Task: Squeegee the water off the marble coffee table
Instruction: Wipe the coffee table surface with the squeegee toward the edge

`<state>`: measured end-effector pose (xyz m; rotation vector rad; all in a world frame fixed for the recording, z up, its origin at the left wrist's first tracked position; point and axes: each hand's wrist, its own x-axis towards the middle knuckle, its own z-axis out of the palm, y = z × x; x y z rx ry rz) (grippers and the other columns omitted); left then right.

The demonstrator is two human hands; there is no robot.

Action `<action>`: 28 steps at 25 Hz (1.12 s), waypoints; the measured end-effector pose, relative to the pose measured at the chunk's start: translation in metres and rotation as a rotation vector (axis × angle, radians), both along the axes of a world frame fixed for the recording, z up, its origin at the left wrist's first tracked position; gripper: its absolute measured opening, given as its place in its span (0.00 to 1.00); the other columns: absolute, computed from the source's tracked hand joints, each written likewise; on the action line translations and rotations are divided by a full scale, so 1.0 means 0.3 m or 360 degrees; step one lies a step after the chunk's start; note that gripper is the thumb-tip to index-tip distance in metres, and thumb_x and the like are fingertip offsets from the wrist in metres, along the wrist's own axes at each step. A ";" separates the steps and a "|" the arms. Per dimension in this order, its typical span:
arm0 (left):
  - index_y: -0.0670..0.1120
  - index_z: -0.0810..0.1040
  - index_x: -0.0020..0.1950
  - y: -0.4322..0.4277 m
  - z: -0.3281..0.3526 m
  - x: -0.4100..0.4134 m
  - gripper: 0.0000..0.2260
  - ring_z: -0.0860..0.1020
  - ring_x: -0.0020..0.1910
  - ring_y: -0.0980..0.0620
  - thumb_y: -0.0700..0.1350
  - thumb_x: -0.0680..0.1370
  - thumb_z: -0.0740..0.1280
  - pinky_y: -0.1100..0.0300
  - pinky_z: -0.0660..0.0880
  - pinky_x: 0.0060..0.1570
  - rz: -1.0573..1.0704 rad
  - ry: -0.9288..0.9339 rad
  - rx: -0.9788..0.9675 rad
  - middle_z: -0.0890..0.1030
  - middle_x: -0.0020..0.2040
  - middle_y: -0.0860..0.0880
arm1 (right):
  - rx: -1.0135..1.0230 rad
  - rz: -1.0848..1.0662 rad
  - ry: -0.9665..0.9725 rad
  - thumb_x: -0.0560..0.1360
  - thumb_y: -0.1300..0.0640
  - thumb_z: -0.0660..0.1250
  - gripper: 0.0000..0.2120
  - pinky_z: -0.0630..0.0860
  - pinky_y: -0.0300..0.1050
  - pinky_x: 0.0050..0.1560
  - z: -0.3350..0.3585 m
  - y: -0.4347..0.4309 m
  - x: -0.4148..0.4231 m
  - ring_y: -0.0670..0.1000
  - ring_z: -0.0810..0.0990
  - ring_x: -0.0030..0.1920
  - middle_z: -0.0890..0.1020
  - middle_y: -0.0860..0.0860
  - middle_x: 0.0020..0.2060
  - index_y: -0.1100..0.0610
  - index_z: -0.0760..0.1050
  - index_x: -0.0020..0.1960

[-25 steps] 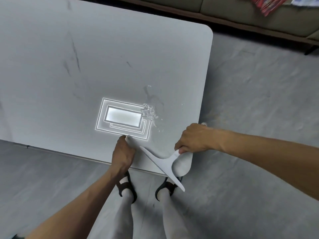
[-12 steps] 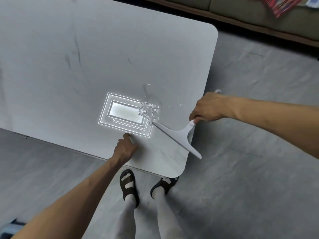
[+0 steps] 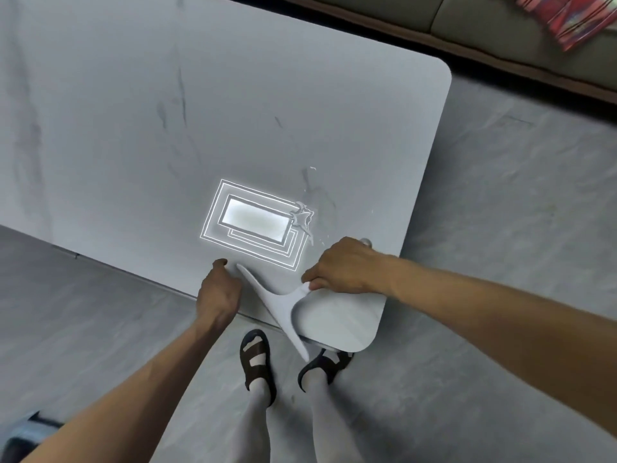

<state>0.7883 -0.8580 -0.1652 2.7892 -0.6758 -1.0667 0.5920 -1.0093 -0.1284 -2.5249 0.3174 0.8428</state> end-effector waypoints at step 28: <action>0.43 0.65 0.70 -0.059 -0.012 0.217 0.21 0.76 0.58 0.37 0.43 0.77 0.63 0.48 0.73 0.57 0.0378 0.0040 -0.0055 0.77 0.62 0.37 | 0.0139 -0.0277 -0.0008 0.80 0.38 0.50 0.17 0.73 0.56 0.49 -0.063 0.046 0.138 0.58 0.78 0.52 0.81 0.49 0.52 0.34 0.68 0.66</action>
